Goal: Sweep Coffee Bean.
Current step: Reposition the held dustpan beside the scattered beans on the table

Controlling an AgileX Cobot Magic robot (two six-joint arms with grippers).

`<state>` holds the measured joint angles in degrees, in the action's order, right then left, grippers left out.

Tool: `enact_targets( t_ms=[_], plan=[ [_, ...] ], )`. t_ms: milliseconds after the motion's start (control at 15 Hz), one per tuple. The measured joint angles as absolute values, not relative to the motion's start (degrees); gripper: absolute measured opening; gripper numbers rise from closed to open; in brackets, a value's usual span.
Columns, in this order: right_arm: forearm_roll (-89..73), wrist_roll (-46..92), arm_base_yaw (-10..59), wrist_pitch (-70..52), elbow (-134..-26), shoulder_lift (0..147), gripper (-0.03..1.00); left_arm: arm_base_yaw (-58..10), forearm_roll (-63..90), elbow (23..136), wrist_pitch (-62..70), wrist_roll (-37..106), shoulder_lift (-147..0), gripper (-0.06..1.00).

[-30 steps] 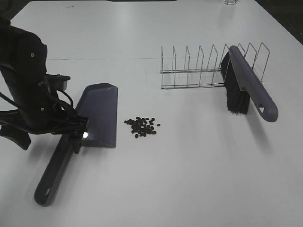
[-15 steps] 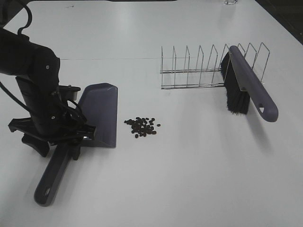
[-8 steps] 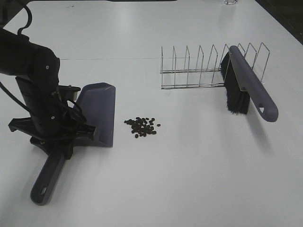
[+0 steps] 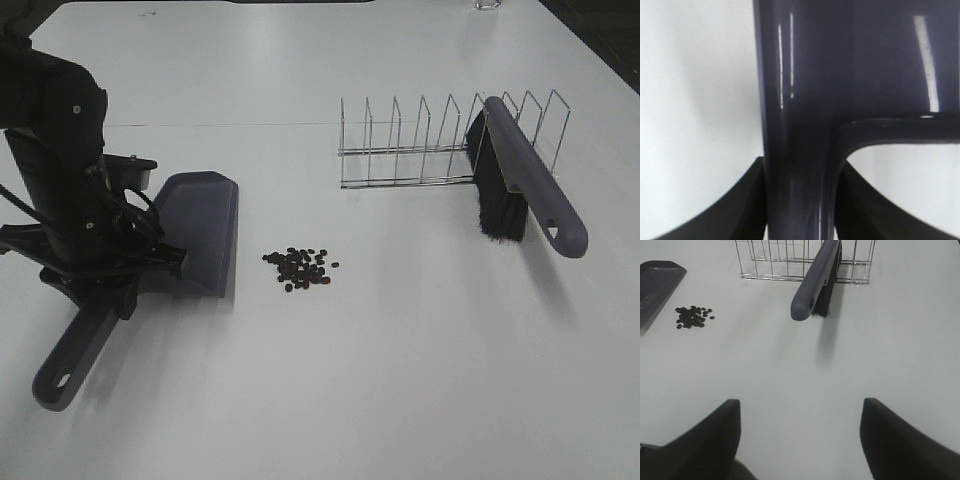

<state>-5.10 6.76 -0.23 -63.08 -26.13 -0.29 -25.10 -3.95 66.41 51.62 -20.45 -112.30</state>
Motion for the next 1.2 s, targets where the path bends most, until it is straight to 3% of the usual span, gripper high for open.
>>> enact_targets(
  t_ms=[1200],
  plan=[
    [-5.16,6.65,-0.23,-63.08,-26.13,-0.29,0.6,-25.1,-4.35,66.35,50.59,-18.74,-111.1,0.33]
  ],
)
